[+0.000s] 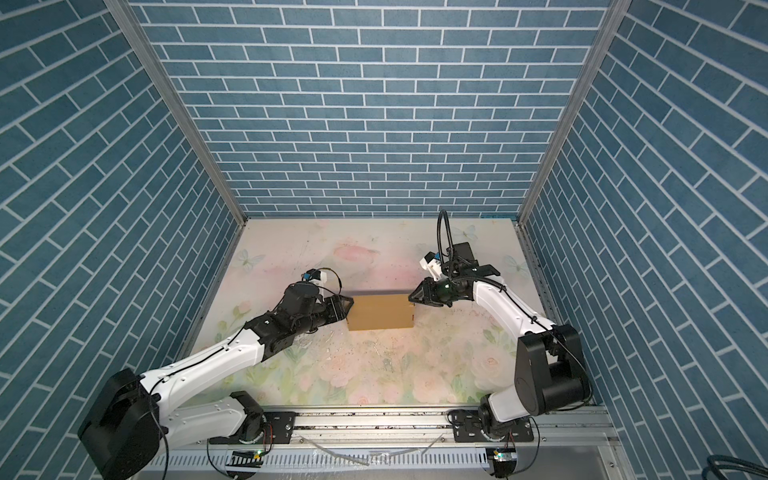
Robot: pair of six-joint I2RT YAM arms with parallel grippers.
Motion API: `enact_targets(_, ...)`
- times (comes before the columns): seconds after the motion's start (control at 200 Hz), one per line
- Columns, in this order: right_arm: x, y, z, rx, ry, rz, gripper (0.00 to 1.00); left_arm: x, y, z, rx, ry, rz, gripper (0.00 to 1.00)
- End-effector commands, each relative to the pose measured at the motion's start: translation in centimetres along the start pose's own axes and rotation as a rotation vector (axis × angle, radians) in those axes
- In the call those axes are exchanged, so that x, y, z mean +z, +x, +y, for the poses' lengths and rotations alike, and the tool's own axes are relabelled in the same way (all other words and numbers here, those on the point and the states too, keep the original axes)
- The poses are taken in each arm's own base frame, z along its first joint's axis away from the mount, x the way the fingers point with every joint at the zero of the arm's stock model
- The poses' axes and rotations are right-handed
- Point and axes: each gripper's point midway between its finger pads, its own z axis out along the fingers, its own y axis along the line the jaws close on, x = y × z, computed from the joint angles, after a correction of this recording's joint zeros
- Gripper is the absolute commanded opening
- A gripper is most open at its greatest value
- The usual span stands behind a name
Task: Fold the paper box
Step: 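Lower the right gripper onto the box's far end while left holds the near end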
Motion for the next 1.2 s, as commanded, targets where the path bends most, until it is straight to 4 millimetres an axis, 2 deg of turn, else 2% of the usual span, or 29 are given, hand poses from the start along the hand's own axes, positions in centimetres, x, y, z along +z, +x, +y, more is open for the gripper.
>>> enact_targets(0.0, -0.2, 1.8, 0.2, 0.035, 0.001, 0.035, 0.3, 0.4, 4.9, 6.0, 0.04, -0.217, 0.187, 0.57)
enact_targets(0.23, -0.9, 0.7, 1.0, 0.021, 0.002, -0.004, 0.36, 0.6, 4.6, 5.2, 0.053, -0.196, 0.194, 0.58)
enact_targets(0.7, -0.7, -0.6, 1.2, 0.028, -0.013, -0.035, 0.34, 0.4, 4.5, 5.2, 0.06, -0.199, 0.2, 0.58)
enact_targets(1.02, 0.5, 0.8, -0.7, 0.068, 0.002, -0.004, 0.26, 0.2, 5.0, 5.6, 0.053, -0.207, 0.208, 0.57)
enact_targets(1.19, 1.2, 1.9, -1.6, 0.09, 0.006, 0.017, 0.25, 0.0, 5.3, 6.0, 0.051, -0.214, 0.21, 0.57)
